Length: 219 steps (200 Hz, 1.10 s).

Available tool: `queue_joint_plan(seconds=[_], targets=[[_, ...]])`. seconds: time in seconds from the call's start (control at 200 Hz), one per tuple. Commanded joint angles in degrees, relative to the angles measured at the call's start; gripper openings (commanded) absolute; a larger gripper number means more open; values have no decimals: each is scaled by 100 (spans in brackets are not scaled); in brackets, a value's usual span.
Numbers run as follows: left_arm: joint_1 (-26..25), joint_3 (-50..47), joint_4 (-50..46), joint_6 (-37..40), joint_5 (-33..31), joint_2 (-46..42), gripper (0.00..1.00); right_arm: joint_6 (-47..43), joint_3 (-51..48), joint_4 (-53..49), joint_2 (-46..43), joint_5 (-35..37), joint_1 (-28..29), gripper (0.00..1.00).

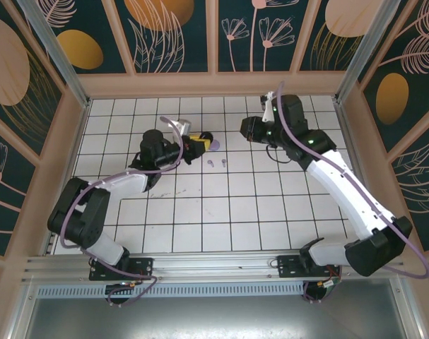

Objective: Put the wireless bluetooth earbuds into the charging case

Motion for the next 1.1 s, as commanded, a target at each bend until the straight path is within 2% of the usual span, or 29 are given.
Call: queue_joint_plan(seconds=[0.0, 0.13, 0.24, 0.37, 0.521, 0.636, 0.931, 0.956, 1.091], targets=[[226, -447, -26, -1041, -117, 210, 0, 202, -420, 323, 225, 233, -42, 26], [363, -666, -451, -1145, -486, 269, 0, 170, -562, 362, 572, 403, -51, 40], [482, -564, -914, -1158, -624, 457, 0, 142, -469, 337, 1062, 506, -51, 47], [597, -343, -1318, -1094, -597, 879, 0, 145, -234, 367, 1711, 579, -42, 51], [704, -218, -1601, -1035, -655, 1150, 12, 104, 297, 235, 2493, 774, -17, 57], [795, -191, -1803, -1008, -857, 1189, 30, 38, 860, 37, 3096, 944, 43, 63], [1015, -32, -2488, -737, -1381, 854, 63, -170, 2730, -777, 4745, 1345, 285, 76], [1028, -23, -2536, -717, -1425, 774, 69, -171, 2921, -867, 4883, 1379, 291, 77], [1134, 75, -2808, -581, -1606, 224, 73, -184, 3849, -1342, 5614, 1485, 361, 79]])
